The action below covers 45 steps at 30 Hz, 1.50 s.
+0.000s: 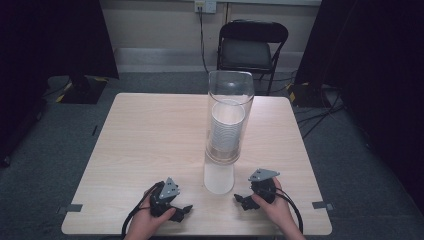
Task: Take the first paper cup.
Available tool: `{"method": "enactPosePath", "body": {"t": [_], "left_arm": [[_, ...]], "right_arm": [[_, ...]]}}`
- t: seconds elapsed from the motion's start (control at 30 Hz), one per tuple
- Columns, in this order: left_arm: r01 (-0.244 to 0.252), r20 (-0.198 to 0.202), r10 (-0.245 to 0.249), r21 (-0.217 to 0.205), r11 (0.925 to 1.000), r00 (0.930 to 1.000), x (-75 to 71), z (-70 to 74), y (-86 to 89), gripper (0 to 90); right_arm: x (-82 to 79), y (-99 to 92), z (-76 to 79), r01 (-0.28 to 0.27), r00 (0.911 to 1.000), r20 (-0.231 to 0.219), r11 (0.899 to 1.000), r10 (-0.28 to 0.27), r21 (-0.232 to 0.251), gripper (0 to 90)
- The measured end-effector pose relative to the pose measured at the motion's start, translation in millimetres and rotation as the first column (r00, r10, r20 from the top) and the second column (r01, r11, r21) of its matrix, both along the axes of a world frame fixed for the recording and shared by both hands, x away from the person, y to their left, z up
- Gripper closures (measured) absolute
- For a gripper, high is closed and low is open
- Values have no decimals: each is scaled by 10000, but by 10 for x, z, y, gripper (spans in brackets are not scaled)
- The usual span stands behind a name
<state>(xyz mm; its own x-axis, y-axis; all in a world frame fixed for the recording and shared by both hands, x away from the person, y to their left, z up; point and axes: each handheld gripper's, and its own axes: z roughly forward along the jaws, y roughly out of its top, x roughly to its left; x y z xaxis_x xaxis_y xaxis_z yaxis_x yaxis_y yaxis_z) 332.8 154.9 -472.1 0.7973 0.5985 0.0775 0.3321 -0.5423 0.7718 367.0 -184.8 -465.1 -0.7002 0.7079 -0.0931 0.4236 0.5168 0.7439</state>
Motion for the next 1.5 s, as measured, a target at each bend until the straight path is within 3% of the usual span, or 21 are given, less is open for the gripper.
{"method": "enactPosePath", "body": {"t": [0.3,0.33,0.37,0.4,0.43,0.47,0.5,0.57,0.6,0.7,0.83,0.97,1.07,1.5], "left_arm": [[2,-3,-2,-4,10000,10000,1,0,0,132],[4,-4,-4,1,10000,10000,1,1,1,132],[4,-4,-4,1,10000,10000,1,1,1,132],[4,-4,-4,-3,10000,10000,1,0,1,132],[4,-4,-4,-3,10000,10000,1,0,1,132],[5,-3,-5,3,10000,10000,1,1,1,132],[2,-5,-2,-3,10000,10000,1,0,1,132],[3,-1,-3,3,10000,10000,1,1,1,132],[3,-5,-3,0,10000,10000,1,1,1,132],[10,-11,-10,2,10000,10000,1,1,1,132],[7,-12,-7,2,10000,10000,1,1,1,132],[12,-11,-12,9,10000,10000,2,1,2,132],[8,-13,-8,-1,10000,10000,2,1,1,132],[4,-8,-4,5,10000,10000,2,1,2,132]], "right_arm": [[-14,34,3,250,9996,97,9997,-250,-13,14],[-17,37,18,199,9996,180,9998,-200,34,118],[-17,37,18,199,9996,180,9998,-200,34,118],[-30,35,71,82,9982,598,9993,-104,367,212],[-30,35,71,82,9982,598,9993,-104,367,212],[-28,36,131,184,9977,632,9960,-240,876,121],[-28,28,165,69,9978,645,9927,-148,1206,187],[-26,19,196,-89,9975,711,9890,-17,1476,190],[-17,22,233,-66,9981,607,9875,-30,1572,142],[31,56,352,-336,9968,776,9824,196,1839,175],[54,132,438,-622,9923,1167,9828,422,1741,175],[91,251,541,-873,9872,1489,9750,572,2042,165],[106,307,608,-1062,9865,1472,9638,713,2446,165],[144,531,793,-1529,9748,1985,9526,1017,2631,202]]}}
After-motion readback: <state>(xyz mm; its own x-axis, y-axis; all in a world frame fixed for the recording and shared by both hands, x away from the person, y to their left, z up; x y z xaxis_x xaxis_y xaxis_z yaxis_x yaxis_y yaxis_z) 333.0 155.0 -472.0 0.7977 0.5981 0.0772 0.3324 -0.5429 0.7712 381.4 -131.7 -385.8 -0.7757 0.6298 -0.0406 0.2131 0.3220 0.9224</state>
